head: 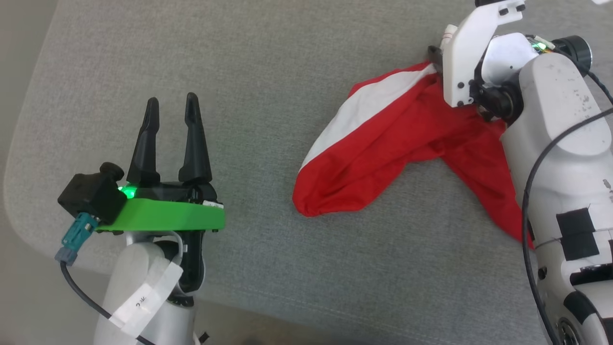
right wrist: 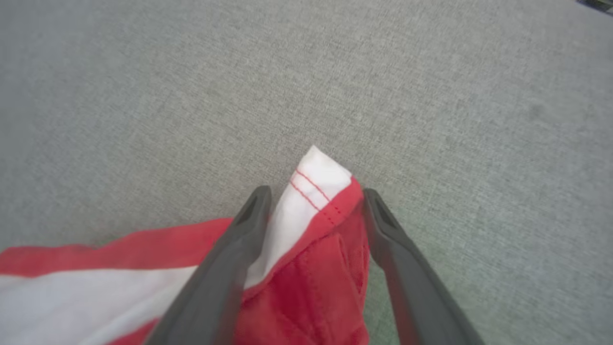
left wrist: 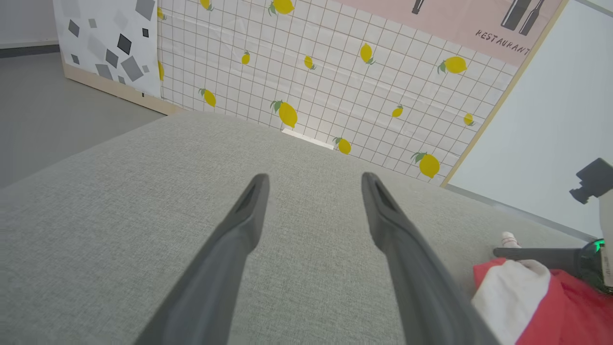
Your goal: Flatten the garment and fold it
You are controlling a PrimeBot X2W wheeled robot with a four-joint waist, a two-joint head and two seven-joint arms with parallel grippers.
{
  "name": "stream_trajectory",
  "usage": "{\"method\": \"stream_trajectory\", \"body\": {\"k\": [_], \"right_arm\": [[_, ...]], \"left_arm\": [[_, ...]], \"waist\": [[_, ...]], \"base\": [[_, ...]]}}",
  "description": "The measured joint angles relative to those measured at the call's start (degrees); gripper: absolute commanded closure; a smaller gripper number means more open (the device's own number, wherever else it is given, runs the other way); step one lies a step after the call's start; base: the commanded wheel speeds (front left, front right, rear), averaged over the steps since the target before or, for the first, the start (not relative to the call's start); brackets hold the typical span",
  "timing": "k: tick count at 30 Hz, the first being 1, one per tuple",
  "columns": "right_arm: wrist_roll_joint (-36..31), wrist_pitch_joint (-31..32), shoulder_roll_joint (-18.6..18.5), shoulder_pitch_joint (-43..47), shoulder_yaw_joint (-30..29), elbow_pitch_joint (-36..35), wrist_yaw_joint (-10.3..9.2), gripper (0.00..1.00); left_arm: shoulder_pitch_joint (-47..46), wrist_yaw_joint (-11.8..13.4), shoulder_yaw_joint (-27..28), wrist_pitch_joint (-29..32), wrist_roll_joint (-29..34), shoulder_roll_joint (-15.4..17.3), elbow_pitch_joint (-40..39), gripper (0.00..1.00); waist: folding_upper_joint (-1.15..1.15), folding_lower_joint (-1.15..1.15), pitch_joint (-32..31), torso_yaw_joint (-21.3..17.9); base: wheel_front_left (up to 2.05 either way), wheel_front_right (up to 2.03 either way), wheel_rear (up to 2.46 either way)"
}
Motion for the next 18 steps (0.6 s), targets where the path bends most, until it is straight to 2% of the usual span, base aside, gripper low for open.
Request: {"method": "stream_trajectory", "body": {"k": [2,3,6,11,14,18], "right_arm": [[0.0,0.4,0.0,-0.7,0.4,0.7,0.00,0.97],[-0.1,0.4,0.0,-0.9,0.5,0.8,0.00,1.00],[1.8,-2.7,0.0,-0.6,2.0,0.1,0.00,1.00],[6.0,-9.8,-0.1,5.0,3.7,-6.5,0.00,1.00],[8.8,-12.4,-0.8,11.6,4.5,-13.8,0.00,1.00],[9.8,-13.2,-2.5,24.5,2.8,-27.9,0.00,1.00]], "left_arm": [[0.0,0.2,-0.1,0.0,-0.4,0.0,-0.1,0.00],[0.0,0.2,-0.1,0.0,-0.7,0.0,-0.1,0.00],[0.0,0.2,0.0,0.0,-0.8,0.0,0.4,0.00],[0.7,0.2,0.8,0.0,-0.3,0.0,1.0,0.00],[2.0,0.1,1.7,0.0,1.1,0.0,1.6,0.00],[3.7,-0.4,2.6,0.0,2.0,0.0,2.4,0.00]], "waist": [[0.00,0.00,0.7,0.7],[0.00,0.00,0.9,0.9],[0.00,0.00,0.7,1.4],[0.00,0.00,-1.3,0.7],[0.00,0.00,-3.2,-0.2],[0.00,0.00,-6.5,-1.9]], "base": [[0.00,0.00,0.00],[0.00,0.00,0.00],[0.00,0.00,0.00],[0.00,0.00,0.00],[0.00,0.00,0.00],[0.00,0.00,0.00]]}}
